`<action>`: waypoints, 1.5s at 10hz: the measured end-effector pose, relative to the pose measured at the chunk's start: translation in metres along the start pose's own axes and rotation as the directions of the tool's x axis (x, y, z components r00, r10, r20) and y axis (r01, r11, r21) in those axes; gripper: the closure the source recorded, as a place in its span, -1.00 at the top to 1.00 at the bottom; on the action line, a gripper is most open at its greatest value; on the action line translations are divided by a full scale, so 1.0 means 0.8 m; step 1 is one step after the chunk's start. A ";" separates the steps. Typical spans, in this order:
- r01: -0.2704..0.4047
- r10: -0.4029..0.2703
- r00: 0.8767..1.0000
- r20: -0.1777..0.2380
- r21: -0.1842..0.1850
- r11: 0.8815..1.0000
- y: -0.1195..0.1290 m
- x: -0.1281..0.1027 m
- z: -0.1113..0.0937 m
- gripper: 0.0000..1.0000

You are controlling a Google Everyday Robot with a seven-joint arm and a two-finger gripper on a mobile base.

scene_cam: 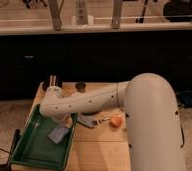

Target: Wipe tray with sponge

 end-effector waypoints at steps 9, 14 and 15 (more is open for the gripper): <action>0.203 -0.204 0.979 0.006 0.055 0.978 -0.123 -0.090 -0.011 -0.99; 0.208 -0.211 0.977 0.043 0.059 0.976 -0.040 -0.114 -0.004 -0.99; 0.185 -0.187 0.982 0.038 0.057 0.981 -0.029 -0.102 -0.005 -0.99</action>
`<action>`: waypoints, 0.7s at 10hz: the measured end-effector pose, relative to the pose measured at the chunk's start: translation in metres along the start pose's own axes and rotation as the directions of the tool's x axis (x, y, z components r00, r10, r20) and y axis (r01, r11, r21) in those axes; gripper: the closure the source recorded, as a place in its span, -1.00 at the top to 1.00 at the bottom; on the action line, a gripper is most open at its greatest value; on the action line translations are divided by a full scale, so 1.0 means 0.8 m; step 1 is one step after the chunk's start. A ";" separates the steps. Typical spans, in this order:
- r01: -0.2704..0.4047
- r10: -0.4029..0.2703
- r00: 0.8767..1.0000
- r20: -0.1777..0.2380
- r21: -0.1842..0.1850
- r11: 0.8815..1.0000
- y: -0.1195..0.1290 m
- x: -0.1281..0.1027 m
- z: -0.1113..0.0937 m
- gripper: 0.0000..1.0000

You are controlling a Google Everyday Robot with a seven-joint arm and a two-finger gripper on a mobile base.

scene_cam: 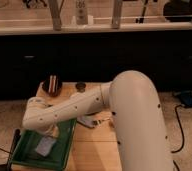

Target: Wipe tray with sponge

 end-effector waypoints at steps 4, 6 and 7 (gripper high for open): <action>-0.036 0.036 0.999 -0.015 -0.004 0.999 -0.005 0.065 -0.002 -0.99; -0.020 0.020 1.000 -0.004 -0.008 1.000 -0.022 0.075 -0.001 -0.99; -0.003 0.003 1.000 0.004 -0.012 1.000 -0.041 0.076 -0.002 -0.99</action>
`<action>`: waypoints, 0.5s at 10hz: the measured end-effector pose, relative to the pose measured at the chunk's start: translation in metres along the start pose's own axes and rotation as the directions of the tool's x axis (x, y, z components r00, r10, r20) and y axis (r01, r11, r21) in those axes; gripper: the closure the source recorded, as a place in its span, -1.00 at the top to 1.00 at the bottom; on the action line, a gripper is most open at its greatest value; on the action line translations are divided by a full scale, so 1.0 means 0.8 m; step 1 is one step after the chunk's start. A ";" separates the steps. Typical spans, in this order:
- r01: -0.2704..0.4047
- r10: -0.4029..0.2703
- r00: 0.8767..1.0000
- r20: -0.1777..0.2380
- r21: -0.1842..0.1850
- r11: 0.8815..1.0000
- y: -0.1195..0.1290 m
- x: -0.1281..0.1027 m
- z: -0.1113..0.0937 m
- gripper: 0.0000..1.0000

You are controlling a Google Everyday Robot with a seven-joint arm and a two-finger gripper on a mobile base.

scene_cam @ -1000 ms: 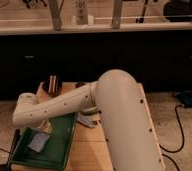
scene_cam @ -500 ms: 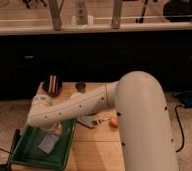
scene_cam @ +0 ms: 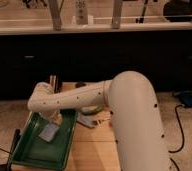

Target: Wipe tray with sponge

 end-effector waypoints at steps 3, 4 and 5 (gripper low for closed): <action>0.009 -0.009 1.000 0.011 -0.007 1.000 -0.005 0.003 -0.001 -0.99; 0.009 -0.009 1.000 0.011 -0.008 1.000 -0.005 0.003 -0.001 -0.99; 0.010 -0.010 1.000 0.011 -0.008 1.000 -0.005 0.002 -0.001 -0.99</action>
